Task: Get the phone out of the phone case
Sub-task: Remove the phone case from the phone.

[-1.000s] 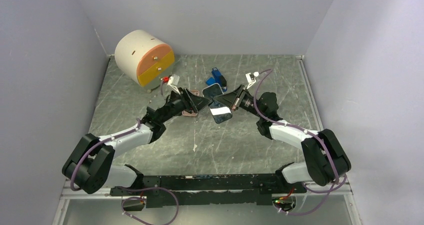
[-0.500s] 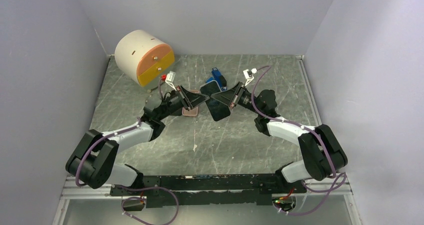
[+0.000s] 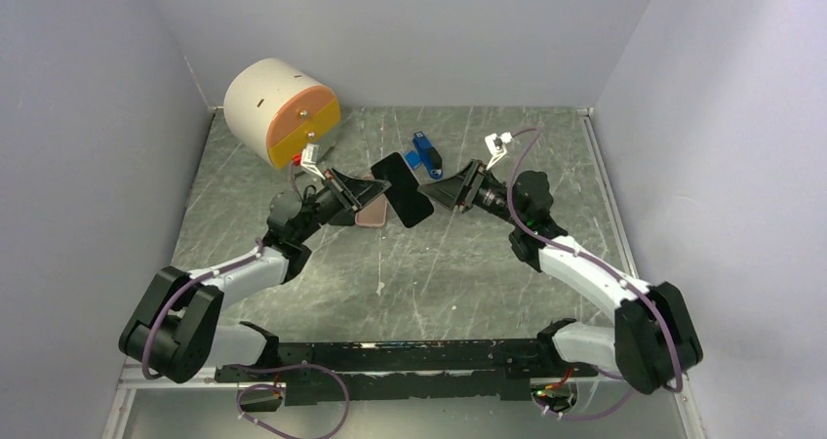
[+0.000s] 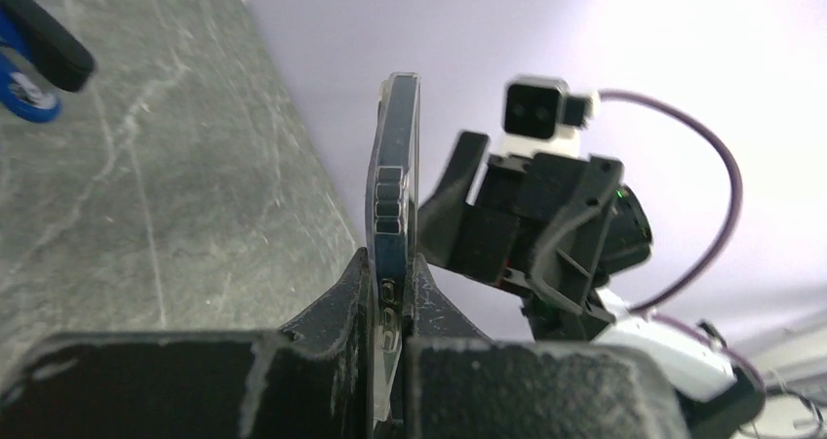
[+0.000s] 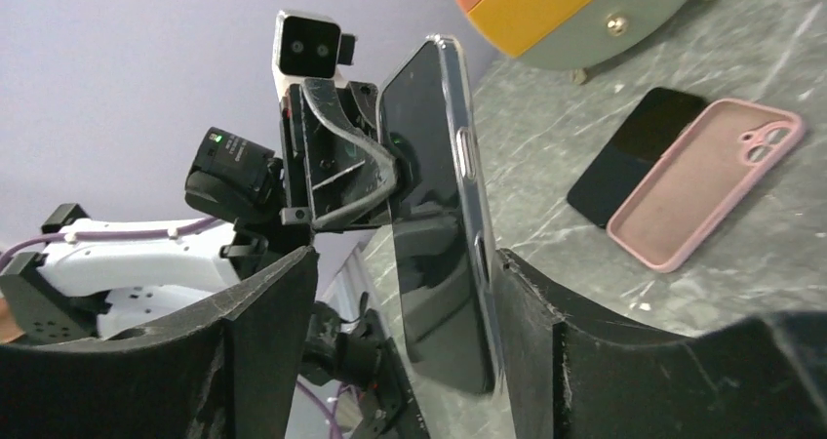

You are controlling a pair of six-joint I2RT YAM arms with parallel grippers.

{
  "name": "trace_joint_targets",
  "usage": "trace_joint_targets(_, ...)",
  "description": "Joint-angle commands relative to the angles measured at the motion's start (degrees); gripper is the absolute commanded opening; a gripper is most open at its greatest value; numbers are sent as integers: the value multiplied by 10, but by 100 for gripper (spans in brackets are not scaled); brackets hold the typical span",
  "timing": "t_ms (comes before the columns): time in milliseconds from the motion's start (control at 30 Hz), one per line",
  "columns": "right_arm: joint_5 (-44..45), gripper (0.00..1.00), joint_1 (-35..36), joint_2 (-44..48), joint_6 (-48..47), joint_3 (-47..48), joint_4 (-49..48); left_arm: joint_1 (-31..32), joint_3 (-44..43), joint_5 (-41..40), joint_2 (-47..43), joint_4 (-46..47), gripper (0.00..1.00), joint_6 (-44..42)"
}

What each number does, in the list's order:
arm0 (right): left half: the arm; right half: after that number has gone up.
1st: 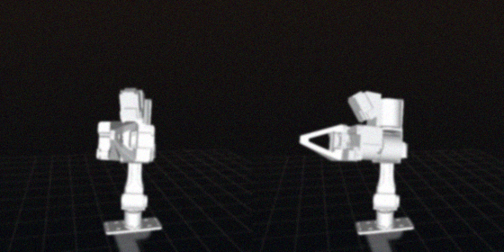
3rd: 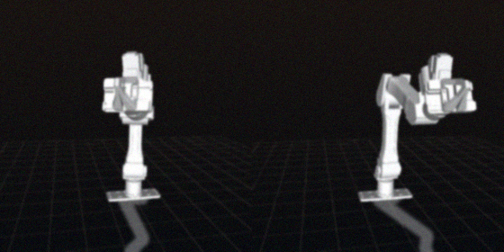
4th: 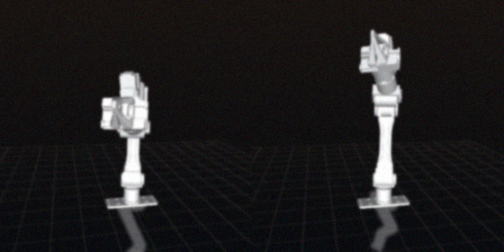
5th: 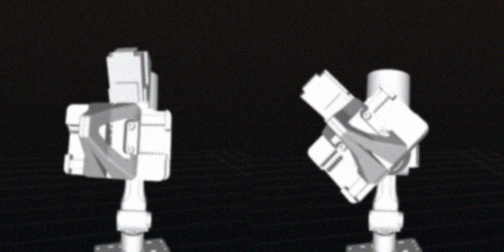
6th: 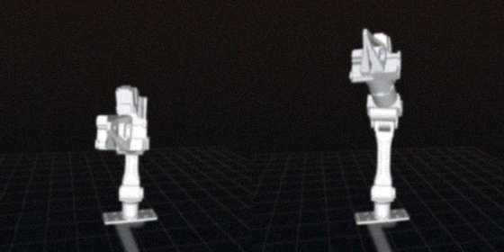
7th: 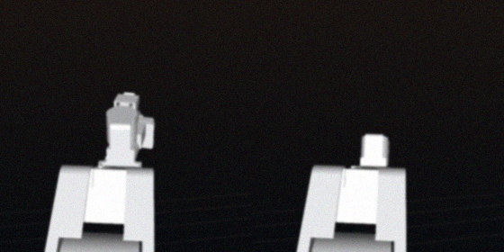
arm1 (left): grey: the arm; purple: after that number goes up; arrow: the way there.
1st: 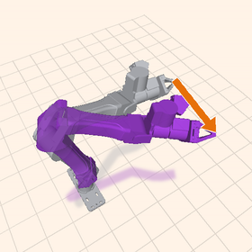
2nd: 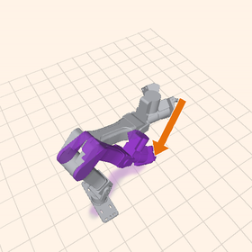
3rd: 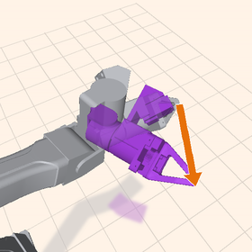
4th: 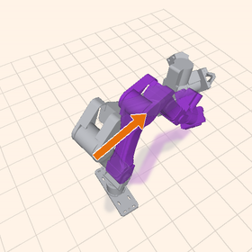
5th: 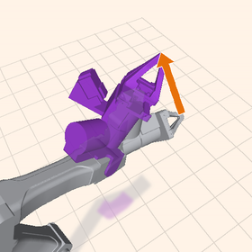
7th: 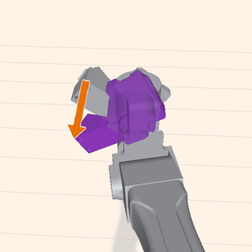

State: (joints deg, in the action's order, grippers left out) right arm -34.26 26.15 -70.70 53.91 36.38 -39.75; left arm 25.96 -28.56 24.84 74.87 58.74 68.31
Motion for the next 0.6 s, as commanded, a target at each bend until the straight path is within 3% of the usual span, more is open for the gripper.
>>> trace_joint_targets(0, 33, 69, -7, 59, -76, 17, 107, -17, 4, -73, -36, 19, 3, 11)
trace_joint_targets(200, 16, 62, -6, 88, -63, -11, 141, -22, 20, -107, -48, 19, 3, 22)
trace_joint_targets(567, -24, 53, 5, 36, 40, -38, 1, -23, 24, -96, -10, 92, 3, 69)
